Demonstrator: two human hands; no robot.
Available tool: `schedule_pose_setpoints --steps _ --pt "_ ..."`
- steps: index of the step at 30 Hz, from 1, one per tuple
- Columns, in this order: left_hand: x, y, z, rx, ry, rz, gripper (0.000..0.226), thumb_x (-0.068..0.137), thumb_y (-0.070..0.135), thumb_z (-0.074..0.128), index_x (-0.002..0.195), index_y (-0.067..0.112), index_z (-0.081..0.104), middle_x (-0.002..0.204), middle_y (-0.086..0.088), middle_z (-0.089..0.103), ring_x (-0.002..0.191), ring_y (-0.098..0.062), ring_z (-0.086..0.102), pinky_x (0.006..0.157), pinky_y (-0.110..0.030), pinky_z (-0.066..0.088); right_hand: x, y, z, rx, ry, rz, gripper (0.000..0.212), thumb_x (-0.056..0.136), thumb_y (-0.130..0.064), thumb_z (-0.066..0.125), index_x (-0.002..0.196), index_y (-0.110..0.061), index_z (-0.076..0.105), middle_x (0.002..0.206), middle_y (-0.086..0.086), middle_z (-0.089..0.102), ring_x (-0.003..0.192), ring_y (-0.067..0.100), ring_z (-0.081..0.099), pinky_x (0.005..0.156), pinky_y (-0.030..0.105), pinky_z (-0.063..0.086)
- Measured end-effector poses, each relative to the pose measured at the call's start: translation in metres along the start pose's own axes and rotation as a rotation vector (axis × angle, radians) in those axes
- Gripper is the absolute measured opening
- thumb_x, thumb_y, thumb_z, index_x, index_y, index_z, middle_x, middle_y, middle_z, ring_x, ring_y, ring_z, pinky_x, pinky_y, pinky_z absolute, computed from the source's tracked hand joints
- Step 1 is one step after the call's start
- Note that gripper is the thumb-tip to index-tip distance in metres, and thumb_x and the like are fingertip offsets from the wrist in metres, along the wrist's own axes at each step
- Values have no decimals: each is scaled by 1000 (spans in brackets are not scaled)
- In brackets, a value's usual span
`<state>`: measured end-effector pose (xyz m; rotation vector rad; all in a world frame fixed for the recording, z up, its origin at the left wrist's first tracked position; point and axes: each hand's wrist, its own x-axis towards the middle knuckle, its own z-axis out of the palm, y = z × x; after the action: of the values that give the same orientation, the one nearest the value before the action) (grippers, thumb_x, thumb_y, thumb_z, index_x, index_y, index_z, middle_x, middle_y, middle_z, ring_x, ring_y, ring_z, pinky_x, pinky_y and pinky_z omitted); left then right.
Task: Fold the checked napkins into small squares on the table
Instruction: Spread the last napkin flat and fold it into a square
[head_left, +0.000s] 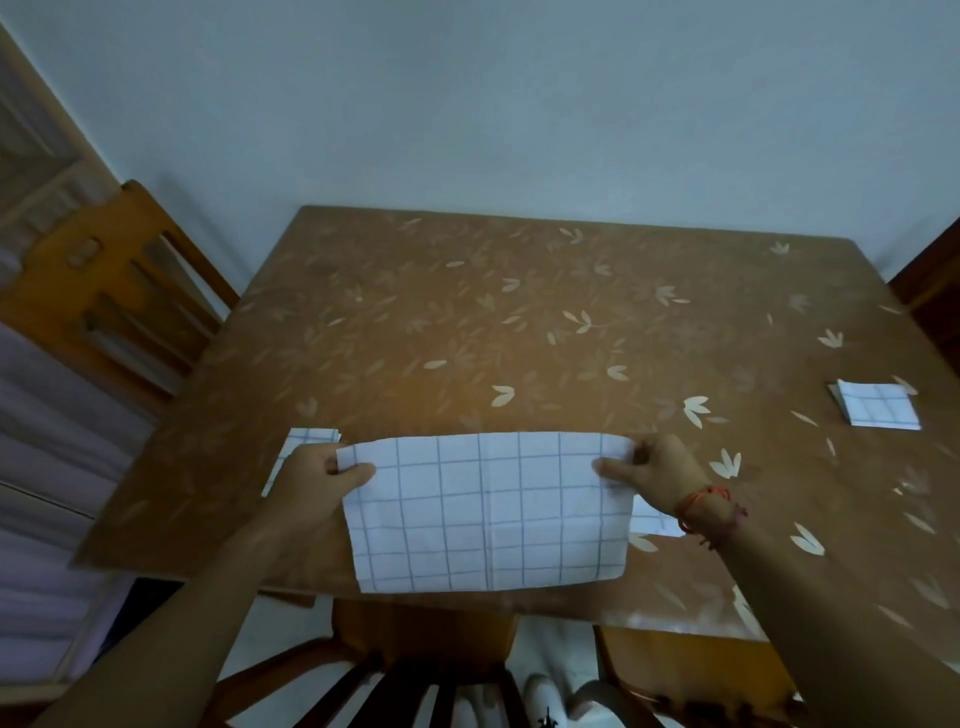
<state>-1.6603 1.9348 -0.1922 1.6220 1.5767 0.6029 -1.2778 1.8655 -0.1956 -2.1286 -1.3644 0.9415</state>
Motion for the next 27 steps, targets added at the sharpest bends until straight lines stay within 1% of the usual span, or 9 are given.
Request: schedule_pose_setpoints --steps 3,6,9,11,15,19,21,23,27 --pt "11 -3 11 12 31 -12 10 87 19 69 95 13 71 84 9 69 80 -9 65 66 -25 51 10 2 9 76 21 64 31 73 -30 81 79 -1 70 77 10 72 70 24 67 69 39 58" --pt "22 -12 22 42 84 -47 7 87 21 69 85 14 68 80 3 69 77 -13 65 69 -39 57 18 13 19 121 -24 138 40 67 -26 84 101 -12 70 92 3 72 81 21 68 72 36 58" --pt "35 -29 32 80 79 -81 17 86 25 70 80 9 68 79 -10 71 75 -21 67 69 -48 59 27 29 32 77 -40 214 43 67 -20 84 106 -13 68 86 6 72 75 22 68 67 32 56" --pt "44 -41 41 122 67 -92 19 86 26 70 77 10 65 79 -15 70 75 -26 67 69 -48 57 32 35 42 56 -18 275 44 67 -20 84 107 -11 67 84 6 70 80 24 68 75 36 58" --pt "54 -50 60 149 72 -74 20 88 19 68 95 1 69 87 -6 69 80 -17 62 74 -37 55 42 36 60 -27 -29 317 44 74 -15 79 115 -11 66 105 12 69 101 31 63 92 39 52" --pt "59 -59 72 106 46 -101 26 89 19 65 114 11 63 100 1 67 93 -14 61 75 -27 48 48 40 73 -172 -63 282 42 75 -21 76 115 -14 65 111 10 68 104 30 61 90 34 47" --pt "60 -67 75 99 7 -114 35 88 21 66 121 15 58 110 2 65 102 -16 60 82 -32 51 49 41 78 -195 -67 296 42 76 -23 76 116 -14 64 111 10 68 104 30 61 89 34 47" --pt "58 -73 77 204 -5 -81 45 85 24 67 127 17 51 119 3 56 111 -15 52 91 -38 48 49 40 80 -173 -39 321 43 77 -22 75 118 -14 63 110 10 68 104 29 61 89 34 47" --pt "36 -70 96 467 -46 203 49 84 32 55 130 14 53 135 -9 49 124 -27 44 101 -49 42 51 34 80 -138 9 332 46 80 -20 73 123 -13 61 111 9 68 105 30 61 91 34 48"
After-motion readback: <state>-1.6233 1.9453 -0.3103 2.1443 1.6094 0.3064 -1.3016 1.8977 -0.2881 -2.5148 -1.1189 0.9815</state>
